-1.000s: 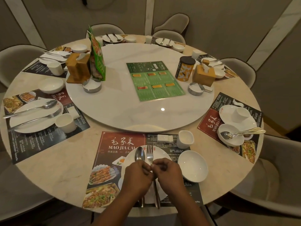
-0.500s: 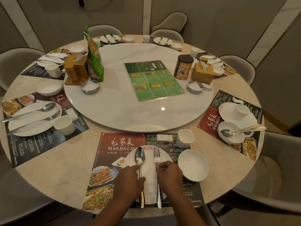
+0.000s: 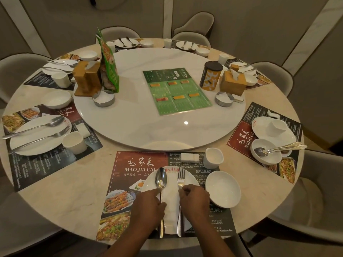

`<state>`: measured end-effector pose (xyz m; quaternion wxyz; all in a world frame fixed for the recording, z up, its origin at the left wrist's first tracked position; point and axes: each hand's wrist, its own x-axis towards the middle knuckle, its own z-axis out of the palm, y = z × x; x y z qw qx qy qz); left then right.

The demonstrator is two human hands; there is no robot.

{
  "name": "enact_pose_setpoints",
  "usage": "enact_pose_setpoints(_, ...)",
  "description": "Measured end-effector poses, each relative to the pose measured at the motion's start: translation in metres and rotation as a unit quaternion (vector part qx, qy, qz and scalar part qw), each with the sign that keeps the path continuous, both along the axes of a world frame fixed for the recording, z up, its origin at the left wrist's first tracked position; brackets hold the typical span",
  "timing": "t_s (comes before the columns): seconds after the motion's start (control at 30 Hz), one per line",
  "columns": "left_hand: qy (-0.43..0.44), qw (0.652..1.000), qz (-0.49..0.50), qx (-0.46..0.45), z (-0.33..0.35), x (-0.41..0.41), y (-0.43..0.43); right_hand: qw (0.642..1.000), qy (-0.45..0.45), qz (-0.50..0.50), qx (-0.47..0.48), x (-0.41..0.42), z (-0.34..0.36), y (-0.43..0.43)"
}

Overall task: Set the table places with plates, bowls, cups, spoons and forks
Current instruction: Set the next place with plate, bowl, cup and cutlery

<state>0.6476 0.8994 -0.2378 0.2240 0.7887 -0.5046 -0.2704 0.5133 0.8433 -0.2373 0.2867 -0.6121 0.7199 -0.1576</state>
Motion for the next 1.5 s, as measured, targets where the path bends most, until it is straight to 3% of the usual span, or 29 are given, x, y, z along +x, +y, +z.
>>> enact_pose_setpoints(0.53, 0.020, 1.000, 0.003, -0.011, 0.001, 0.007, 0.000, 1.000, -0.015, 0.003, 0.008, 0.000, 0.001, 0.002)
enact_pose_setpoints(0.7, -0.017, 0.995, 0.061, -0.076, 0.005, 0.027, 0.002, 0.999, 0.005, -0.009, -0.035, -0.018, 0.006, 0.021)
enact_pose_setpoints(0.83, -0.011, 0.996, 0.066, -0.067, 0.003, 0.048, 0.002, 0.997, 0.040, 0.011, -0.068, -0.051, 0.000, 0.045)
enact_pose_setpoints(1.03, 0.047, 0.996, 0.063, -0.042, -0.008, 0.049, 0.015, 0.999, -0.019, 0.021, -0.018, -0.056, -0.004, 0.052)
enact_pose_setpoints(1.5, 0.026, 0.992, 0.118, -0.031, -0.015, 0.049, 0.014, 0.998, -0.046, 0.022, -0.032, -0.054, -0.010, 0.039)
